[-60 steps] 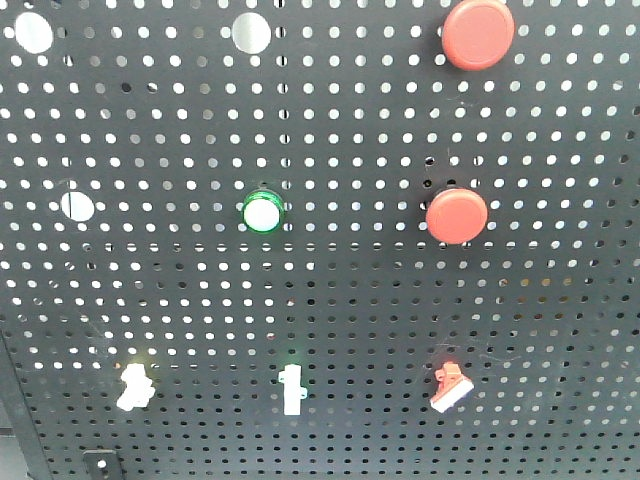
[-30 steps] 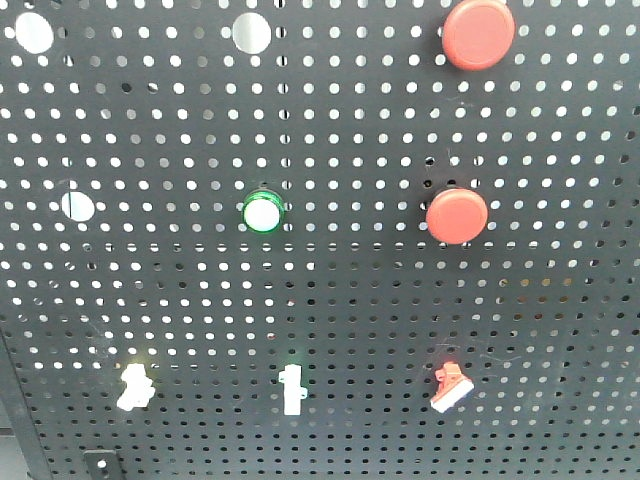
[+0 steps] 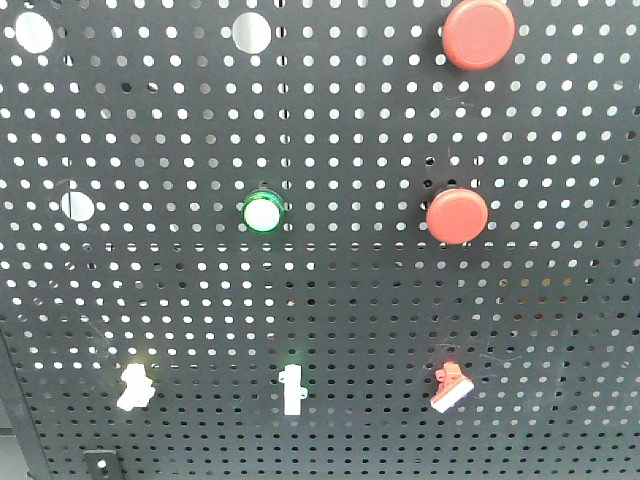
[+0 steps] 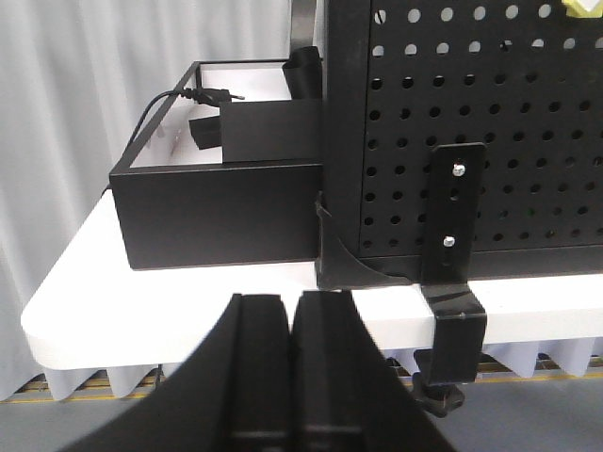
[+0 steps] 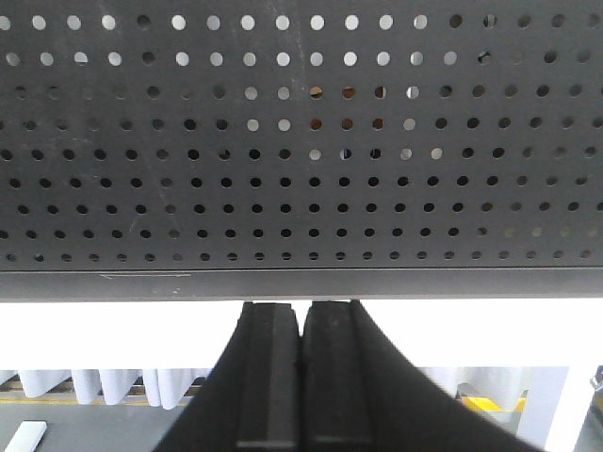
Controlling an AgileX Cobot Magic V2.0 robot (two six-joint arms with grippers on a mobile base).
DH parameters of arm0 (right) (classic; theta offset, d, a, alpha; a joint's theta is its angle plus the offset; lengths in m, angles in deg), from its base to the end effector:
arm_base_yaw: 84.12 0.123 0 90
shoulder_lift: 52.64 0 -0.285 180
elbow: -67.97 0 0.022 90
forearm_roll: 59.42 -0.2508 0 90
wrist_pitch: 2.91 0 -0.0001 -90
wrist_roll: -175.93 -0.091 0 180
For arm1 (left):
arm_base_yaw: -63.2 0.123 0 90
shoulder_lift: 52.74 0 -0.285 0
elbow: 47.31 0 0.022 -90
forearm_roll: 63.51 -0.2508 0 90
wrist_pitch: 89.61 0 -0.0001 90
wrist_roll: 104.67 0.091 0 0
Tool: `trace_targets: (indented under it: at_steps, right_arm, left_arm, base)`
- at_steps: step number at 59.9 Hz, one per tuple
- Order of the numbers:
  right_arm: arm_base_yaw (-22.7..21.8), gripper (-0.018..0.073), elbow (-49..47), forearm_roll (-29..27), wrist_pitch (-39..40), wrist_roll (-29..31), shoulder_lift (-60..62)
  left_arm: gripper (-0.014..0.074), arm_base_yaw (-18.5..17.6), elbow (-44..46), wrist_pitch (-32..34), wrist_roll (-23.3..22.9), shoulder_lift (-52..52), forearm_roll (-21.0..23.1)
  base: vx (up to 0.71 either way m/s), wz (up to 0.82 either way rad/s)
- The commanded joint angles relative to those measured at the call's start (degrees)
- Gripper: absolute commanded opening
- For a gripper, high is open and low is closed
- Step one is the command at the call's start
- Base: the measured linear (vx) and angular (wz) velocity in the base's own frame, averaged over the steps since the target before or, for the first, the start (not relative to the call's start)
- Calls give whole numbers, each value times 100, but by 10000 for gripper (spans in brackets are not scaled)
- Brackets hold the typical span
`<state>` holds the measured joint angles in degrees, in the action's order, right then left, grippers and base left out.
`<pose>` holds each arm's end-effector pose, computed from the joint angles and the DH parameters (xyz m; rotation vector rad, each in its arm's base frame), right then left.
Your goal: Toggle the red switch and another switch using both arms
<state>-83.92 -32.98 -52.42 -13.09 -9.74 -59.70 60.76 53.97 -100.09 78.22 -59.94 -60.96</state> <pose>0.0563 -0.0018 0.1870 -0.0046 1.6793 -0.0315 0.0562 -0.0031 0.1883 0.0475 1.6818 -0.0338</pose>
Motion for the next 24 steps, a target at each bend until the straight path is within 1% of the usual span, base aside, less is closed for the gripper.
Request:
trace_targets:
  at_steps: [1, 24]
  right_arm:
    - [-26, -6, 26, 67, 489, 16, 63]
    - [-26, -6, 26, 67, 471, 16, 63]
  left_arm:
    - [2, -7, -110, 441, 1, 107, 17]
    - [2, -7, -110, 441, 1, 107, 17]
  base:
    - [0, 0]
    - [0, 0]
